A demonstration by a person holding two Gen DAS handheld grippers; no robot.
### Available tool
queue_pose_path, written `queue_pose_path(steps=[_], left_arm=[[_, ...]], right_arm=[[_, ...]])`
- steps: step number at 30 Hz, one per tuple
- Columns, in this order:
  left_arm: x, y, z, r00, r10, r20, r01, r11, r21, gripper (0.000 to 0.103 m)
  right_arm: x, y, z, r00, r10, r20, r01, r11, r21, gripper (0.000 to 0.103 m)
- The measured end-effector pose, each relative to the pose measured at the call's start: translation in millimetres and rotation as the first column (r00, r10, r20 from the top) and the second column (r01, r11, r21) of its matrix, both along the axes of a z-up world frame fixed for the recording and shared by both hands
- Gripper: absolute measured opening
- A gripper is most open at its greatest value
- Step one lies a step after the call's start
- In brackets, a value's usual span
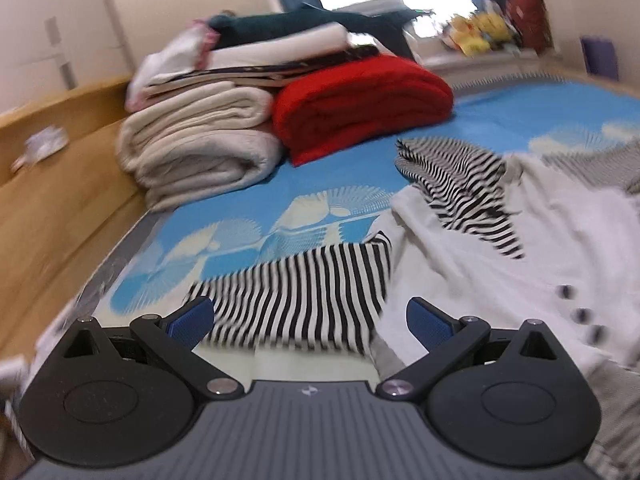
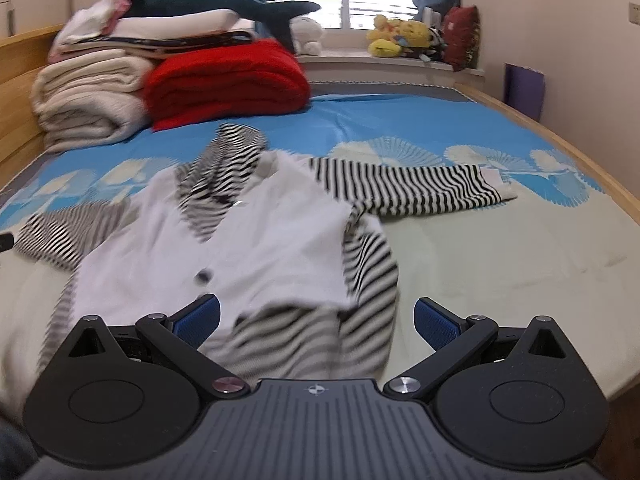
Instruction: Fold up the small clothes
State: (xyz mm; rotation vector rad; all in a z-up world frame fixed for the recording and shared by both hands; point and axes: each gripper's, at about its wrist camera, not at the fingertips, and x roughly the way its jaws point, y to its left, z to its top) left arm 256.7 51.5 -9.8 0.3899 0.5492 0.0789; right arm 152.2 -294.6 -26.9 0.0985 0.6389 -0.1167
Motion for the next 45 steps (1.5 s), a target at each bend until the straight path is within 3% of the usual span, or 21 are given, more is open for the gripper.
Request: queue_pose_path(steps=[3,7,9,12,14,16,19,20,21,22,23,24,26,27,29,31,33,37,40,43,45], left_arm=[[75.1,1.5,-27.3,0.990,-0.066,-0.121,0.071,0.997,0.036,0.103],[152.5,-5.0,-67.1,0.979,-0.086,-0.186,0.108,0.987,0.115,0.102],[184.7,-7.1,-90.4,0.961,-0.104,-0.256,0.130,0.988,0.088,0.097],[214.7,-8.4,-116.2,0.937,-0.112,-0.331,0.134,0.990,0.045,0.004],[227.0,0.2,-121.5,0.960,-0.060,-0.274,0.068,0.997,0.020,0.004],[245.0,14.0,-127.3,0.965,-0.003,-0.261,0.010,1.000,0.028,0.003],[283.9,41.1,-141.6,0.968,0.116,-0.223,-0.084,0.985,0.148,0.003],[299.1,52.5,-145.5,0.963,0.145,-0.227,-0.112,0.982,0.154,0.003],[313.4,62.0,-148.4,0.959,0.190,-0.211,-0.151,0.970,0.189,0.000],[327.1,70.0,-151.8,0.946,0.278,-0.165,-0.225,0.933,0.282,0.000],[340.7,81.5,-154.8,0.932,0.333,-0.141,-0.276,0.906,0.320,0.000],[351.9,94.5,-154.2,0.914,0.379,-0.146,-0.323,0.897,0.302,0.000],[360.6,116.0,-143.6,0.886,0.425,-0.185,-0.391,0.900,0.192,0.002],[356.5,122.0,-134.0,0.889,0.414,-0.196,-0.399,0.910,0.114,0.004],[343.3,120.4,-119.7,0.907,0.356,-0.226,-0.367,0.930,-0.010,0.027],[322.7,108.0,-108.6,0.924,0.284,-0.255,-0.313,0.947,-0.078,0.077],[283.6,96.6,-94.5,0.945,0.226,-0.235,-0.265,0.953,-0.150,0.092],[189.7,60.6,-70.9,0.969,0.096,-0.226,-0.155,0.953,-0.260,0.100],[115.1,31.0,-59.9,0.971,-0.015,-0.238,-0.052,0.960,-0.276,0.101],[49.0,8.3,-60.9,0.950,-0.133,-0.282,0.050,0.958,-0.283,0.101],[13.2,-5.9,-65.8,0.927,-0.199,-0.319,0.104,0.951,-0.290,0.101]], right_arm=[[52.3,-15.0,-13.0,0.998,-0.042,-0.036,0.043,0.998,0.042,0.102],[107.6,-35.3,-32.8,0.992,-0.091,-0.084,0.100,0.988,0.116,0.102],[121.6,-42.1,-42.9,0.990,-0.103,-0.101,0.114,0.987,0.117,0.102],[135.6,-48.0,-52.9,0.982,-0.128,-0.136,0.142,0.985,0.095,0.102],[140.9,-51.0,-52.2,0.981,-0.133,-0.138,0.151,0.981,0.125,0.102],[145.2,-53.3,-52.7,0.980,-0.135,-0.148,0.159,0.973,0.167,0.102],[147.5,-55.4,-55.9,0.977,-0.124,-0.174,0.162,0.961,0.222,0.102],[148.5,-56.9,-56.6,0.977,-0.125,-0.174,0.164,0.960,0.228,0.102],[148.9,-58.8,-57.1,0.976,-0.134,-0.171,0.170,0.960,0.220,0.102],[149.0,-62.0,-57.4,0.976,-0.144,-0.165,0.177,0.962,0.207,0.102],[148.8,-65.5,-58.1,0.974,-0.158,-0.161,0.188,0.963,0.192,0.102],[148.1,-70.1,-59.2,0.971,-0.177,-0.160,0.205,0.962,0.178,0.102],[146.3,-80.7,-61.9,0.965,-0.204,-0.167,0.232,0.958,0.168,0.102],[145.6,-86.0,-62.8,0.962,-0.213,-0.172,0.242,0.955,0.170,0.102],[143.6,-97.3,-63.8,0.958,-0.227,-0.176,0.258,0.949,0.180,0.102],[141.7,-107.9,-65.4,0.954,-0.236,-0.187,0.270,0.945,0.186,0.102],[138.0,-113.7,-68.5,0.948,-0.247,-0.201,0.283,0.942,0.180,0.102],[130.8,-123.0,-75.6,0.936,-0.266,-0.229,0.301,0.945,0.132,0.102],[126.0,-124.3,-82.8,0.925,-0.272,-0.266,0.292,0.956,0.036,0.102],[119.9,-120.7,-91.5,0.929,-0.219,-0.300,0.217,0.975,-0.042,0.102],[111.8,-120.3,-95.1,0.936,-0.155,-0.315,0.158,0.987,-0.017,0.102]])
